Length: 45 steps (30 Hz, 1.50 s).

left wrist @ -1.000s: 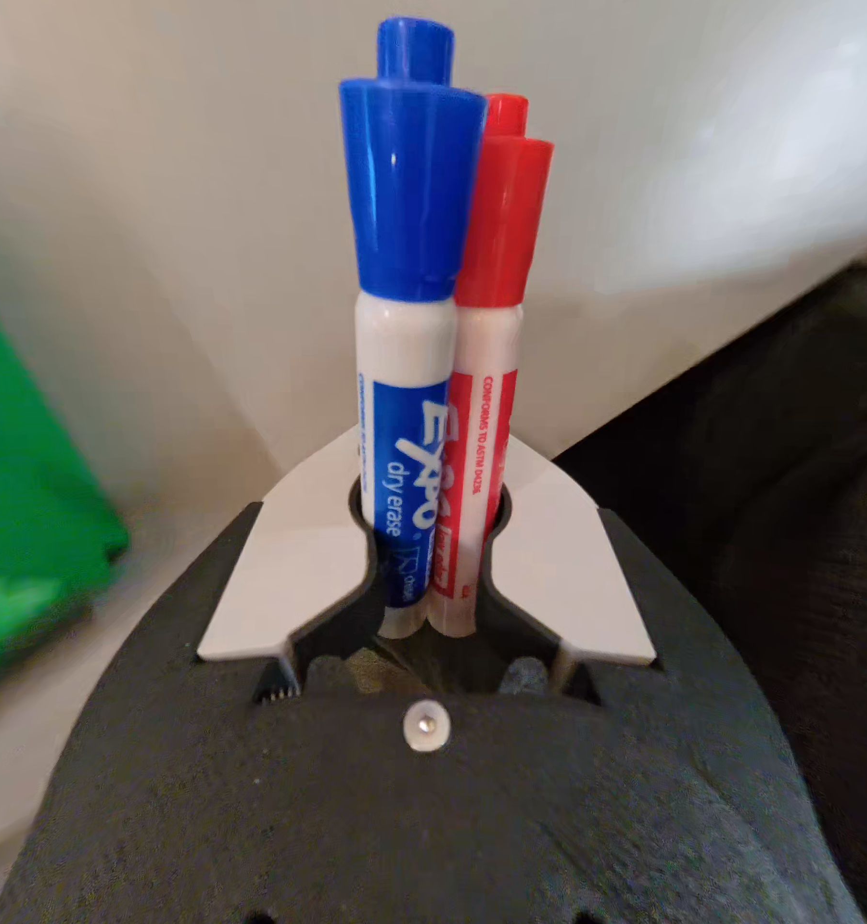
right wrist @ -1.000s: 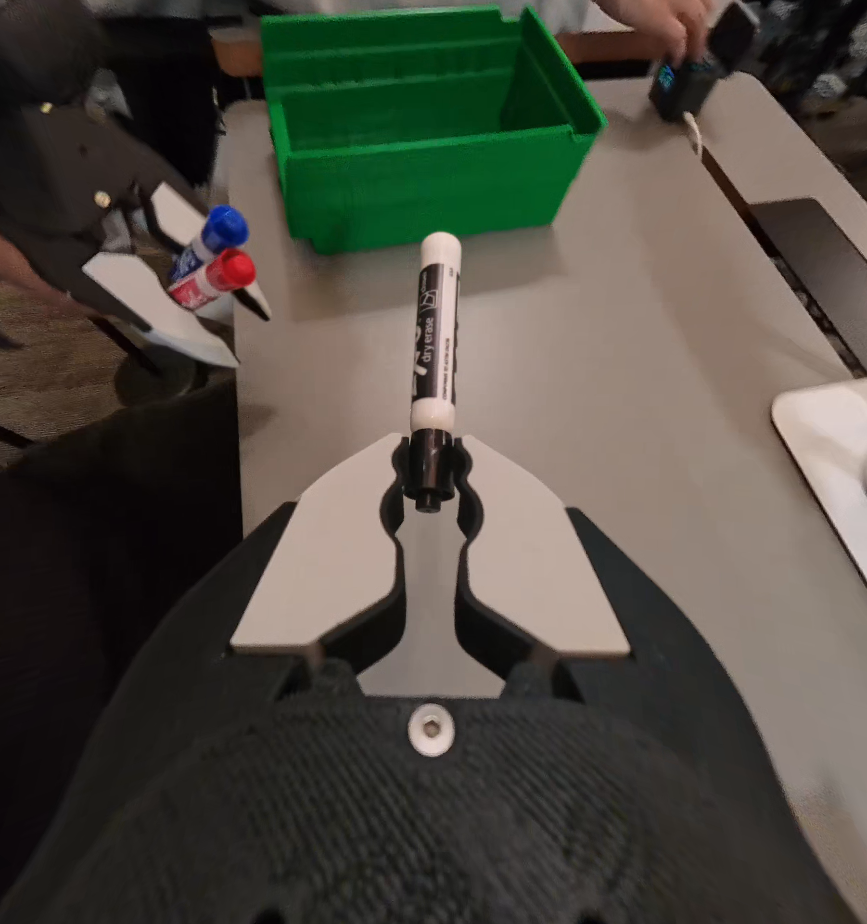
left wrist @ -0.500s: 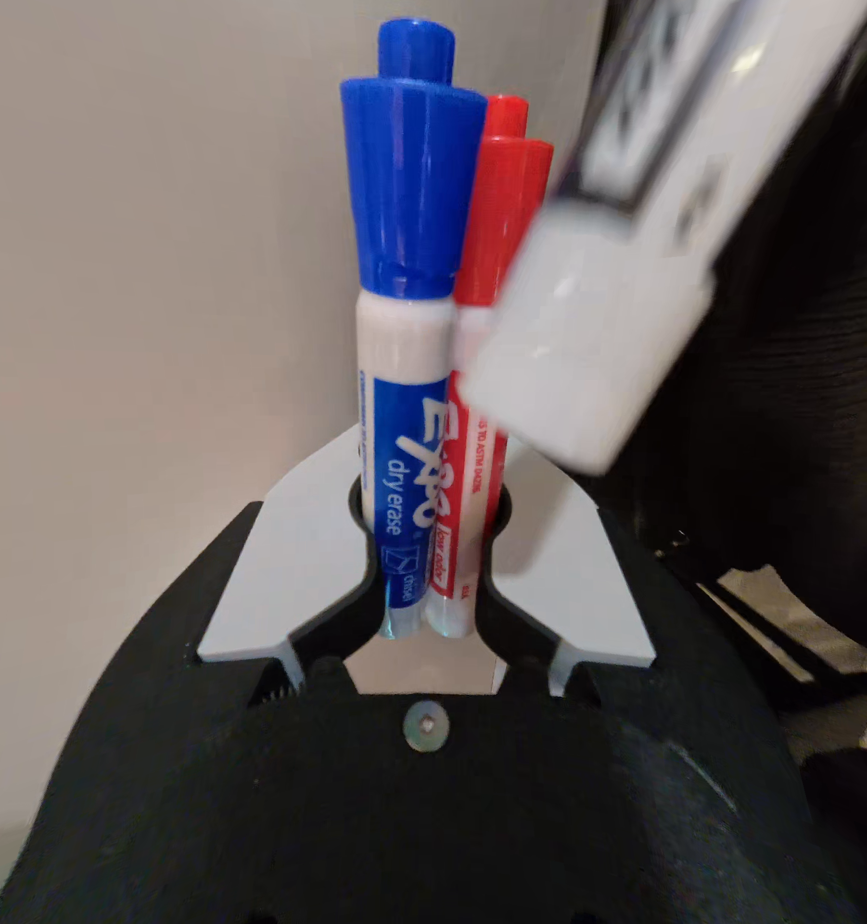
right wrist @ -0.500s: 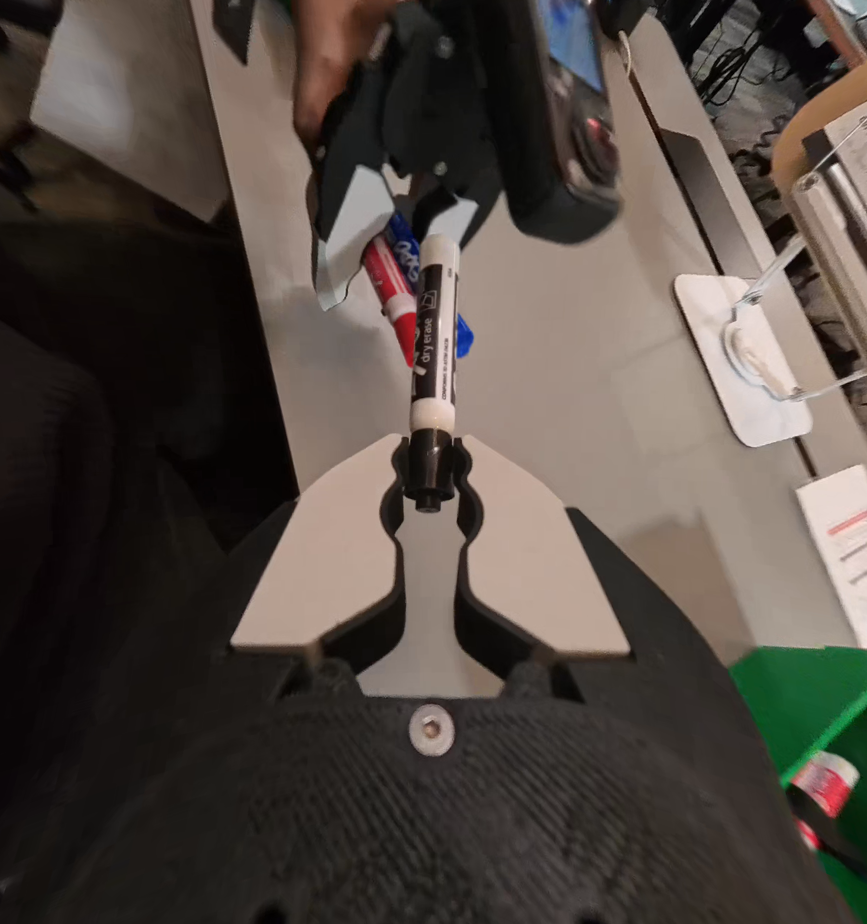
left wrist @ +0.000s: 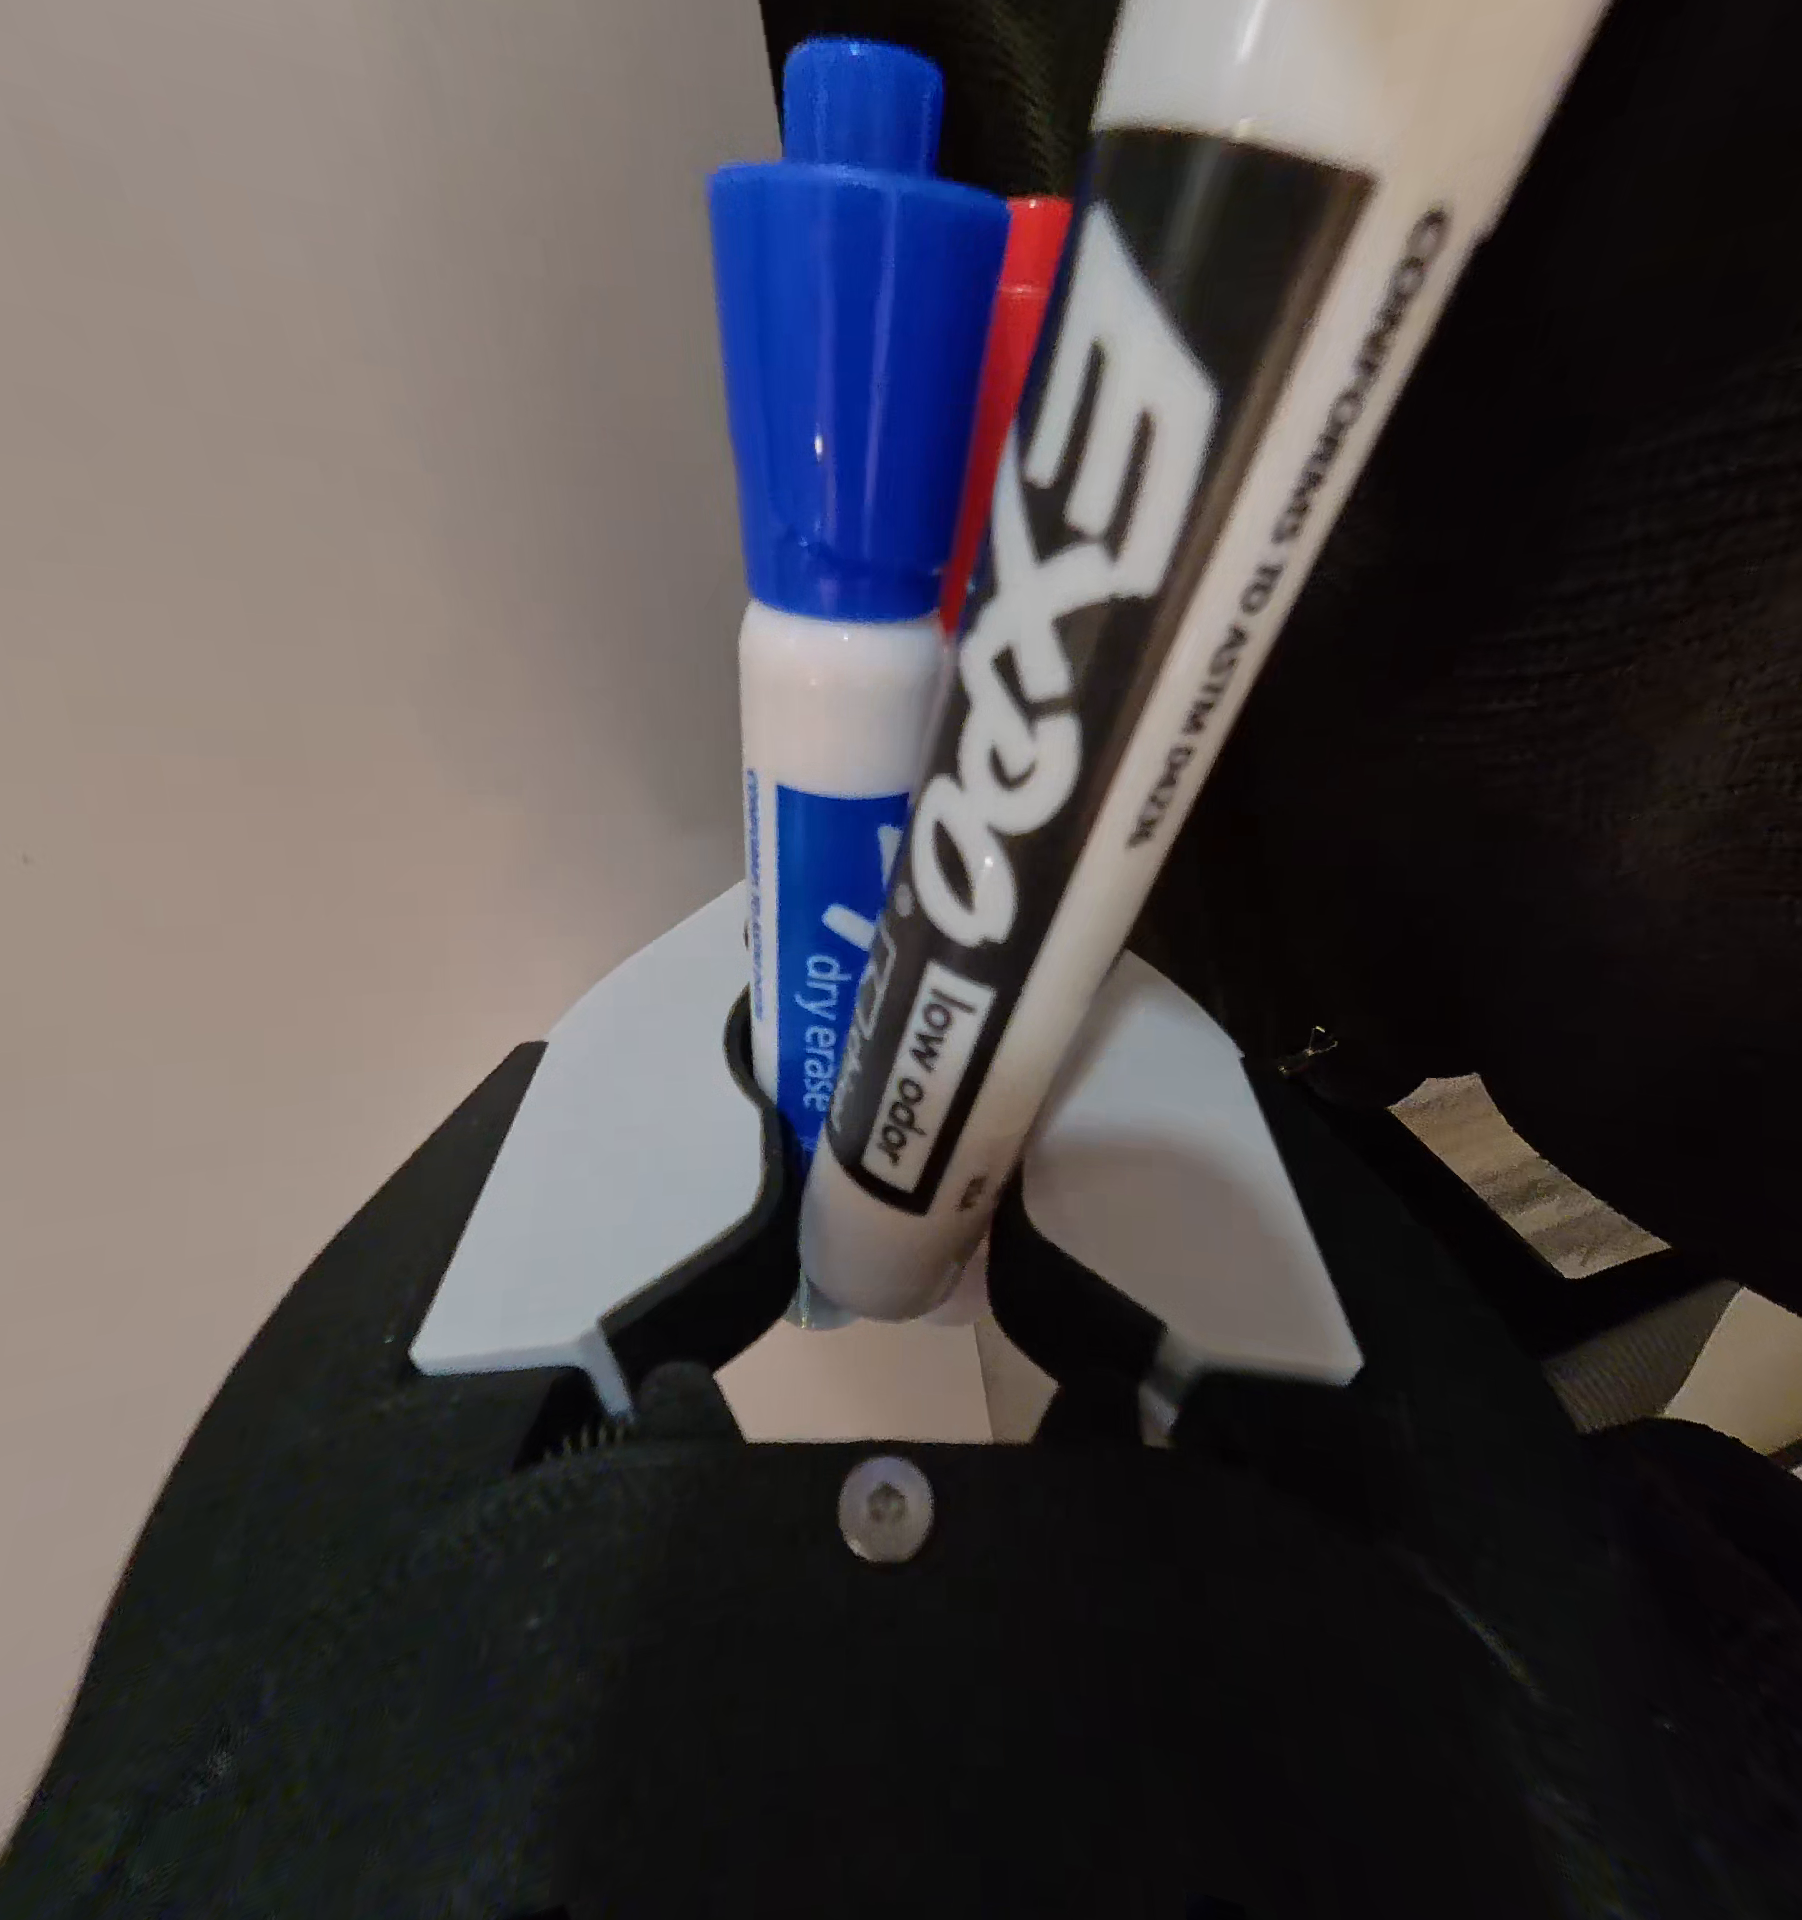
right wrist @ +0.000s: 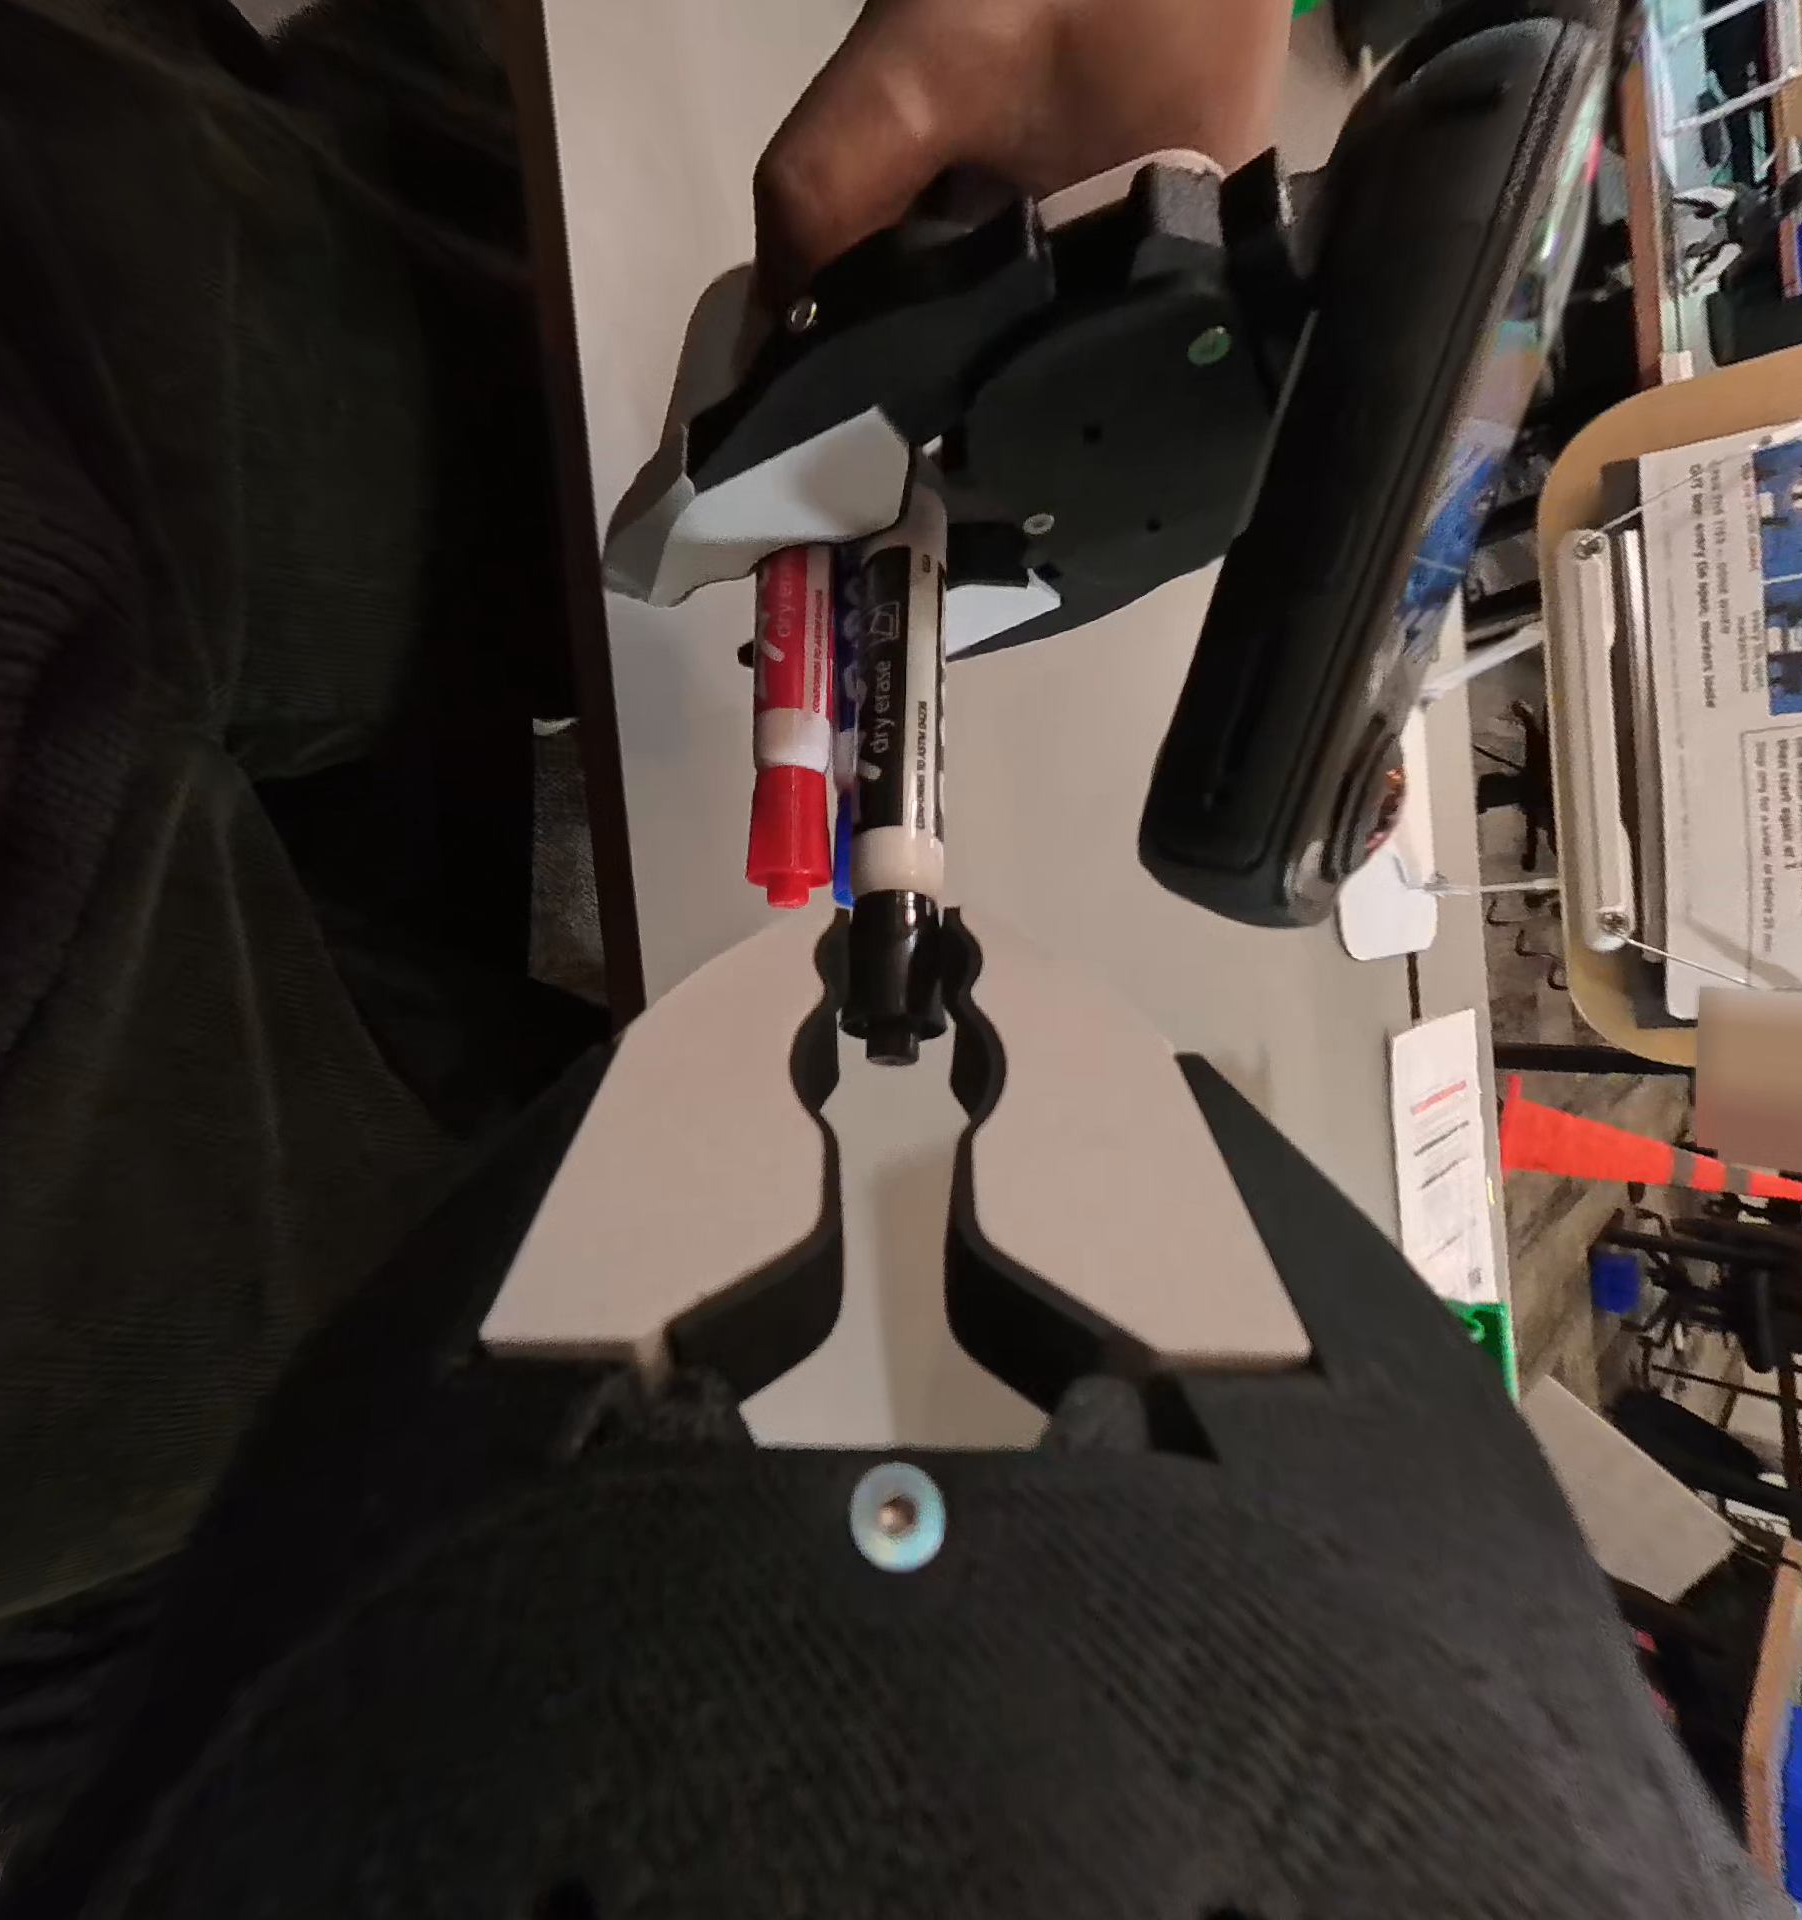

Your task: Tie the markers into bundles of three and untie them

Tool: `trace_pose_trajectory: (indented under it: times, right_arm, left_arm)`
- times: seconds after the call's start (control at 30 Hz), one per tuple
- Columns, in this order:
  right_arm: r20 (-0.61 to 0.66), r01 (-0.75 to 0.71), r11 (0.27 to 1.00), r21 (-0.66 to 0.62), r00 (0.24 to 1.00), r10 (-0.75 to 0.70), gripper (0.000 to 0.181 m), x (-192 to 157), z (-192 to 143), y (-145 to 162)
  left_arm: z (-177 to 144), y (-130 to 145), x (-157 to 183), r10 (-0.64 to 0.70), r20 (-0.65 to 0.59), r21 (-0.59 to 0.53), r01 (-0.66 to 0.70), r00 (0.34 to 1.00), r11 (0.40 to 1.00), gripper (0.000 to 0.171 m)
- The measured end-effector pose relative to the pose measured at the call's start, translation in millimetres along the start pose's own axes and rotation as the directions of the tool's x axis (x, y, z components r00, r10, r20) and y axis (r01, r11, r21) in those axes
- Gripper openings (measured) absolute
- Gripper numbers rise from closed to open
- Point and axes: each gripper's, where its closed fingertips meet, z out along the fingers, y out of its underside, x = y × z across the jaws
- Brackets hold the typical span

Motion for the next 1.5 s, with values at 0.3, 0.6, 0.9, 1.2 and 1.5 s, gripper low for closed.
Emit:
trace_pose_trajectory:
  times: [0.3,0.6,0.9,1.2,1.5]
  right_arm:
    - [0.027,0.078,0.995,0.055,0.996,-0.08,0.017,-5,21,-21]
    - [-0.06,0.082,0.976,0.204,0.996,-0.071,0.028,14,29,-31]
    - [0.069,-0.254,0.872,0.419,0.966,0.248,0.031,38,47,-41]
    - [0.295,-0.469,0.754,0.461,0.882,0.368,0.023,18,75,-51]
    - [0.287,-0.449,0.765,0.463,0.892,0.35,0.009,8,78,-62]
  left_arm:
    - [-1,0,15,-0.044,-0.02,0.069,0.045,0.999,0.997,0.043]
    - [2,11,7,-0.199,-0.019,0.154,0.2,0.98,0.968,0.043]
    - [2,47,4,-0.369,-0.067,0.194,0.375,0.927,0.906,0.043]
    - [8,66,8,-0.419,-0.11,0.208,0.433,0.901,0.877,0.043]
    - [8,61,19,-0.395,-0.11,0.212,0.409,0.912,0.887,0.043]
